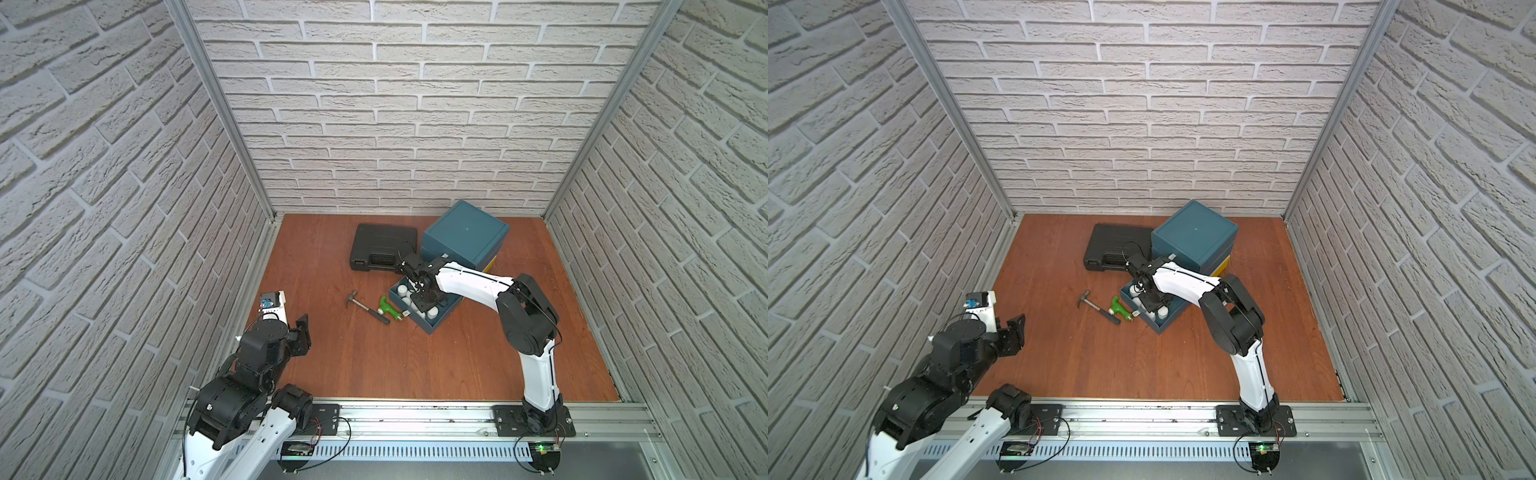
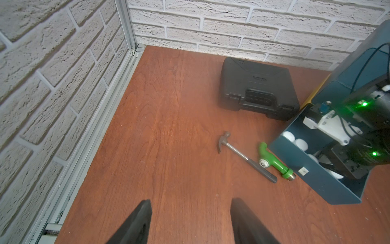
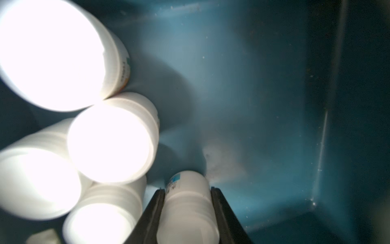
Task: Put the paint cans in the drawer according to color
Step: Place the paint can in the drawer, then close the drawer in the storage box.
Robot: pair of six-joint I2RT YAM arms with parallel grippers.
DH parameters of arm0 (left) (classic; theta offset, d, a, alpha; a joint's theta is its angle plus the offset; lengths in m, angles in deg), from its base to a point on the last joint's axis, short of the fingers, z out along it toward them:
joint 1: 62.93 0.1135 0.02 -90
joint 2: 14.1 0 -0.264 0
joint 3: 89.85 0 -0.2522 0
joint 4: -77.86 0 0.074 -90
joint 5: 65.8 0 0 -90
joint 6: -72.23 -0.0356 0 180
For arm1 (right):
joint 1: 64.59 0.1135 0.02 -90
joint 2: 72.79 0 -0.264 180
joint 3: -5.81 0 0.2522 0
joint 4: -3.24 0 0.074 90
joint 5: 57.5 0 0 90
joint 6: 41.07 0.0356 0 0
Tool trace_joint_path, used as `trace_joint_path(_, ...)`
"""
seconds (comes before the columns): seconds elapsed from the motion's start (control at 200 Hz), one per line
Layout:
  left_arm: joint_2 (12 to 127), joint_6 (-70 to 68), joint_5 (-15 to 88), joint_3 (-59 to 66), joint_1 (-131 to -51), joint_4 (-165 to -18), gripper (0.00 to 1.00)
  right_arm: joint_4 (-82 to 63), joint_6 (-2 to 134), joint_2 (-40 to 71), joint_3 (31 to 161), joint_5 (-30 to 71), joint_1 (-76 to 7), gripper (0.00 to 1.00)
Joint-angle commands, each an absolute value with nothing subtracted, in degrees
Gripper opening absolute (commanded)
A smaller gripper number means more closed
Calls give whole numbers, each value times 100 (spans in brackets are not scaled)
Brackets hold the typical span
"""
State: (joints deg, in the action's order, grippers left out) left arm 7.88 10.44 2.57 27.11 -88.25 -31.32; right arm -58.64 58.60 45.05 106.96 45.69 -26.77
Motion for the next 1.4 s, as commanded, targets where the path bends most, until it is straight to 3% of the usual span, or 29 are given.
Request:
trace_joint_path(0.0, 840, 1044, 219, 2637, -8862, -3230, 64, -5816, 5862, 4430, 10702, 4539, -2706, 34)
trace_joint_path(0.145, 890, 1017, 284, 2646, -8858, -3269, 64, -5850, 5834, 4402, 10753, 4581, -2706, 53)
trace_joint_path(0.45, 1573, 966, 1484, 2717, -8858, -3732, 63, -6014, 5739, 4096, 10972, 4681, -2702, 63)
trace_joint_path(0.68, 2131, 1595, 2367, 3145, -9006, -4811, 54, -6268, 5706, 3645, 11343, 4703, -2697, 61)
trace_joint_path(1.025, 3651, 3170, 3305, 4025, -9734, -7135, 45, -6603, 5932, 2668, 11833, 4239, -2542, 44)
trace_joint_path(1.245, 4914, 4502, 3295, 4381, -10239, -8662, 33, -6746, 6111, 2005, 11944, 3877, -2484, 42)
trace_joint_path(1.395, 5592, 5360, 3203, 4418, -10344, -9311, 31, -6786, 6084, 1644, 11996, 3744, -2476, 42)
